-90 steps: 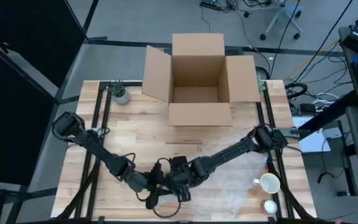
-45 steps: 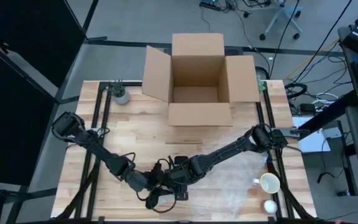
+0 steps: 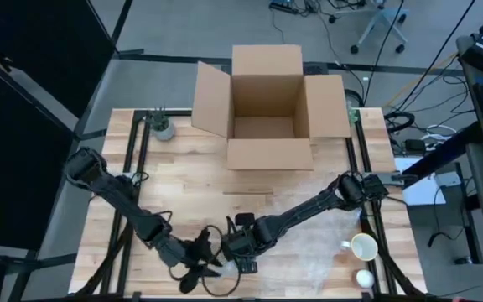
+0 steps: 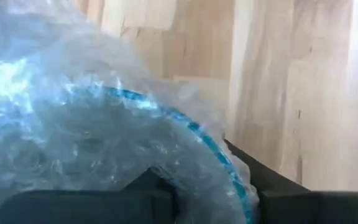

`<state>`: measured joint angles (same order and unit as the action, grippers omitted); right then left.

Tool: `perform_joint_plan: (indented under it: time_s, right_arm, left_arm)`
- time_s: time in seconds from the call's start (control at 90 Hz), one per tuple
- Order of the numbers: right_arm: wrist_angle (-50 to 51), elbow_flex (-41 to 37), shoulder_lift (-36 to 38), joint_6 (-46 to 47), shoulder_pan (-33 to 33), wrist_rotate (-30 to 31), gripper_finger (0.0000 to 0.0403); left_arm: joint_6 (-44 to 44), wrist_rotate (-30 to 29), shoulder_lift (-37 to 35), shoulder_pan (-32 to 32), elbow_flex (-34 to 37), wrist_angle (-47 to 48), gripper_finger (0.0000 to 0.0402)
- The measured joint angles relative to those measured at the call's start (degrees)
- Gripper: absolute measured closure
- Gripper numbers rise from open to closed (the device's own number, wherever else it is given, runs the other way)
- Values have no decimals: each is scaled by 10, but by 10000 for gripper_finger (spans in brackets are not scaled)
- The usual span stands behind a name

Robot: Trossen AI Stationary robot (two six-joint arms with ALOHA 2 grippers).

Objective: Wrap mug
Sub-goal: Put the wrapped red patterned mug into the cardboard box

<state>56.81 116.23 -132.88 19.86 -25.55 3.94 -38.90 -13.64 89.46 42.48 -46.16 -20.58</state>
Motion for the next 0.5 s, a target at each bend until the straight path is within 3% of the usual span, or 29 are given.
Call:
perform_joint_plan:
  time_s: [0.256, 0.389, 0.5]
  right_arm:
    - [144, 186, 5, -10, -33, 1, 351]
    - [119, 150, 66, -4, -39, -10, 351]
    - [111, 152, 138, -7, -44, 27, 351]
  left_arm:
    - [3, -22, -51, 29, -1, 77, 272]
    - [3, -40, -66, 38, 0, 99, 272]
    - [4, -69, -75, 42, 0, 110, 272]
